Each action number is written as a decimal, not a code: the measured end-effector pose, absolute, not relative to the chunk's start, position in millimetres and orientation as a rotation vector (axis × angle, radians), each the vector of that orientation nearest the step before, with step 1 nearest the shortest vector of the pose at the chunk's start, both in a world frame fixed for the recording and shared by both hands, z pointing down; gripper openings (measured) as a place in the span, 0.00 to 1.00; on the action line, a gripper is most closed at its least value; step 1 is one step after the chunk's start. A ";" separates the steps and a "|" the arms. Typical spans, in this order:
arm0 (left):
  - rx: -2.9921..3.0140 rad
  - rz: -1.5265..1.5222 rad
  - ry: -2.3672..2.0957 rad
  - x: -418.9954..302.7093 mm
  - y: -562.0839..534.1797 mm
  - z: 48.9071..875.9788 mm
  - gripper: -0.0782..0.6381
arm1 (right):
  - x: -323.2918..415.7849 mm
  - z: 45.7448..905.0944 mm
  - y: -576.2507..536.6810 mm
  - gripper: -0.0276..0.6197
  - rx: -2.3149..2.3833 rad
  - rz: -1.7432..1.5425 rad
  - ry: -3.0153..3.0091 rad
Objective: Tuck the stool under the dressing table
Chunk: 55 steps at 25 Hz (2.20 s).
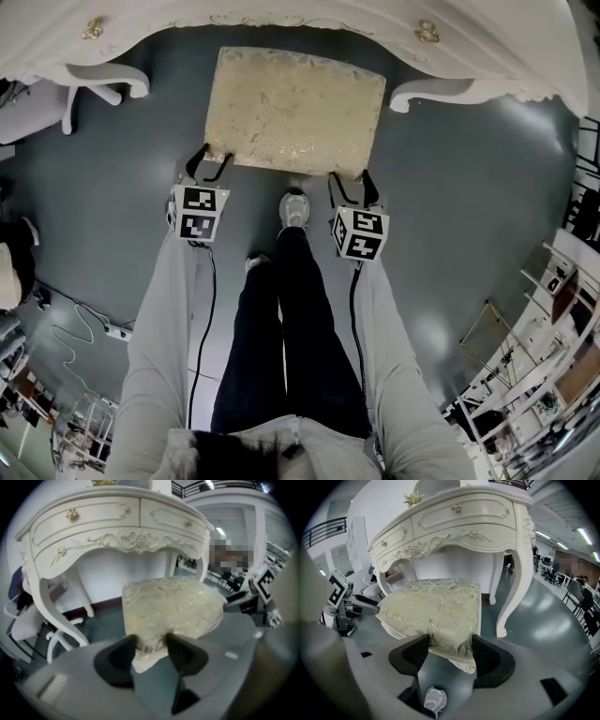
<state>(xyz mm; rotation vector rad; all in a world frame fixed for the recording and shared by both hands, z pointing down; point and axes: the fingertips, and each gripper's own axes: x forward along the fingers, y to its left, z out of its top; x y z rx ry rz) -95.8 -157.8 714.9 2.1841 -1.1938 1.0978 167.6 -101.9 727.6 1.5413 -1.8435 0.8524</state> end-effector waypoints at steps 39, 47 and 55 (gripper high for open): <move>2.119 1.085 -1.292 -56.6 -267.4 705.3 0.42 | 210.1 716.8 -240.1 0.50 1.464 0.782 -1.929; 2.128 1.141 -1.365 -58.7 -323.1 688.4 0.37 | 205.1 700.7 -288.7 0.50 1.512 0.790 -1.957; 2.143 1.108 -1.378 -50.4 -349.7 683.3 0.35 | 211.4 696.4 -316.4 0.50 1.527 0.769 -1.975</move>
